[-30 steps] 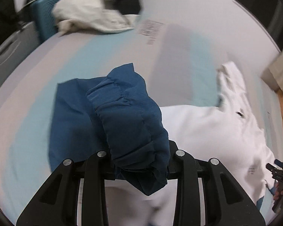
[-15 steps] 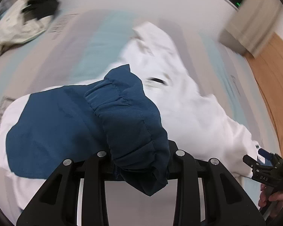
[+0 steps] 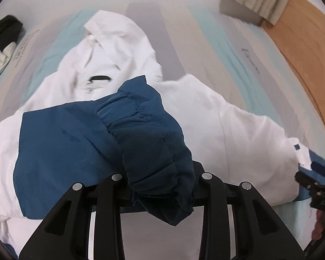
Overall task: Fold large clothes
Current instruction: 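Carry the blue sleeve with the left tool across the jacket body and release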
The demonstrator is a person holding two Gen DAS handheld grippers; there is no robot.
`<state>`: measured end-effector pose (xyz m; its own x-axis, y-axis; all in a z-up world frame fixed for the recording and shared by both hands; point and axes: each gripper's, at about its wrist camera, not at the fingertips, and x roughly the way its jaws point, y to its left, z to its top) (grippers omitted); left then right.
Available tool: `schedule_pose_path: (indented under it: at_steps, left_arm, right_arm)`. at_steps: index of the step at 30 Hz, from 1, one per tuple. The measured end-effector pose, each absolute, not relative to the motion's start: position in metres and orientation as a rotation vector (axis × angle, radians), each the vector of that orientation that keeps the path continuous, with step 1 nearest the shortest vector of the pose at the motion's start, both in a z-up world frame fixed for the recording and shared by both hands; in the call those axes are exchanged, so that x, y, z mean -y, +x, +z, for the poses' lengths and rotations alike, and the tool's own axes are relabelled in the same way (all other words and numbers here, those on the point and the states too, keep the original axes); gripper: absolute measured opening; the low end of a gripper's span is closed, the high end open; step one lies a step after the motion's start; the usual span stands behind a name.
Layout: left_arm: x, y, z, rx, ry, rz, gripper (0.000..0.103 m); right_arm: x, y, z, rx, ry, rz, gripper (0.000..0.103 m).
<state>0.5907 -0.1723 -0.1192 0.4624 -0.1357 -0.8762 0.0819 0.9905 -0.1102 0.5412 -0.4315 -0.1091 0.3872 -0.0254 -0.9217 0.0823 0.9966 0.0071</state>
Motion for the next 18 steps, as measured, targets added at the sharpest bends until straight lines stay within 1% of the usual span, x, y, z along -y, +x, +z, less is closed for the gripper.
schedule_pose_path:
  at_steps: [3, 6, 7, 8, 10, 13, 15, 16, 18]
  left_arm:
    - [0.188, 0.594, -0.130, -1.107, -0.036, -0.155, 0.033]
    - [0.203, 0.594, -0.137, -1.115, 0.007, -0.179, 0.038]
    - [0.208, 0.593, -0.138, -1.115, 0.007, -0.185, 0.043]
    - [0.212, 0.592, -0.139, -1.112, 0.003, -0.190, 0.051]
    - [0.223, 0.589, -0.138, -1.102, 0.008, -0.214, 0.059]
    - [0.243, 0.587, -0.141, -1.094, 0.039, -0.258, 0.064]
    - [0.256, 0.587, -0.141, -1.090, 0.055, -0.276, 0.068]
    - [0.261, 0.587, -0.140, -1.083, 0.059, -0.288, 0.072]
    - [0.272, 0.587, -0.136, -1.072, 0.074, -0.303, 0.076]
  right_arm:
    - [0.443, 0.537, -0.109, -1.161, 0.038, -0.087, 0.096]
    - [0.457, 0.528, -0.108, -1.144, -0.007, -0.109, 0.096]
    - [0.463, 0.525, -0.107, -1.141, -0.014, -0.117, 0.096]
    - [0.473, 0.519, -0.107, -1.140, -0.017, -0.131, 0.096]
    - [0.491, 0.509, -0.106, -1.145, -0.009, -0.156, 0.096]
    - [0.526, 0.490, -0.108, -1.156, -0.001, -0.202, 0.096]
    - [0.555, 0.477, -0.109, -1.159, -0.012, -0.248, 0.096]
    - [0.568, 0.472, -0.110, -1.165, -0.014, -0.262, 0.096]
    - [0.606, 0.460, -0.109, -1.167, 0.018, -0.289, 0.096]
